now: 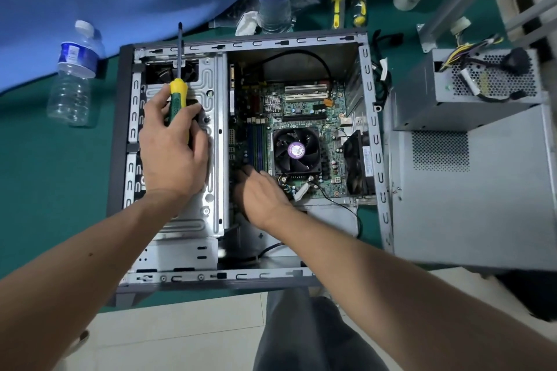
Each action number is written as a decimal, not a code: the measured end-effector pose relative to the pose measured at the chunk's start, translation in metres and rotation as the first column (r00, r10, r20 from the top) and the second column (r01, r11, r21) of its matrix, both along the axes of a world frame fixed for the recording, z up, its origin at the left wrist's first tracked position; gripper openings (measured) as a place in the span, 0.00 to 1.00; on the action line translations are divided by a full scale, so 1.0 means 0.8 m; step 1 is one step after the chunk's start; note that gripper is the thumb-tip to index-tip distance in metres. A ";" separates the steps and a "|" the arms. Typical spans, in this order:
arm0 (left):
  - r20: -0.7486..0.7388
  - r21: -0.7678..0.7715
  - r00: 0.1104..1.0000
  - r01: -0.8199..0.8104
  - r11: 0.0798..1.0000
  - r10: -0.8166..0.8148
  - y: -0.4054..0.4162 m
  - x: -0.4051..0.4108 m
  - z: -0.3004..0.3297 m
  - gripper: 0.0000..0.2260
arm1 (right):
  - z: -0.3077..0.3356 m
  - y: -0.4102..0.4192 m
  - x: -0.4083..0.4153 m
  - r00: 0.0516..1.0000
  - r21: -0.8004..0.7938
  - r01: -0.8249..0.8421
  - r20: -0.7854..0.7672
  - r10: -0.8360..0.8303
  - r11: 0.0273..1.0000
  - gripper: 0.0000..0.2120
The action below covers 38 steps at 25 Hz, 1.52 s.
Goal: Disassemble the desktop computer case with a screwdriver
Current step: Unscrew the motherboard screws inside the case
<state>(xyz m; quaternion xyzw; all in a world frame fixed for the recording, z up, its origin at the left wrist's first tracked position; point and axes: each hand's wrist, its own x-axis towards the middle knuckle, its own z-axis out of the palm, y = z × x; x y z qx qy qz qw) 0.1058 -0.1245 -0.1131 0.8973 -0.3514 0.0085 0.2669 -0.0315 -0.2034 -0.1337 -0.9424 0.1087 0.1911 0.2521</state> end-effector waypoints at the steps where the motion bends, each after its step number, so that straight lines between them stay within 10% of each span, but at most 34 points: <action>1: -0.001 0.002 1.000 0.000 1.000 0.000 0.000 0.000 0.000 0.14 | 0.000 0.000 0.001 1.000 -0.005 -0.006 0.017 0.006 1.000 0.14; 7: 0.022 -0.005 1.000 0.005 1.000 -0.005 0.000 0.001 -0.001 0.14 | 0.018 0.000 -0.003 0.995 0.068 0.003 0.100 -0.010 0.998 0.08; 13: 0.025 -0.001 1.000 0.011 1.000 -0.011 -0.001 0.001 -0.002 0.14 | 0.026 -0.001 -0.001 0.930 0.276 0.367 -0.100 -0.354 0.888 0.17; 21: 0.043 0.010 0.999 0.014 1.000 -0.014 0.001 0.001 -0.002 0.14 | 0.035 -0.010 -0.018 0.998 0.035 -0.063 -0.016 0.063 0.997 0.12; 31: 0.042 0.009 0.999 0.013 1.000 -0.013 -0.001 0.000 0.001 0.14 | 0.048 -0.034 -0.079 0.982 -0.085 -0.179 -0.069 0.173 0.980 0.26; 38: 0.038 0.025 0.999 0.012 1.000 -0.013 -0.001 -0.001 0.004 0.15 | 0.039 -0.043 -0.093 0.882 -0.124 -0.344 -0.382 0.275 0.931 0.17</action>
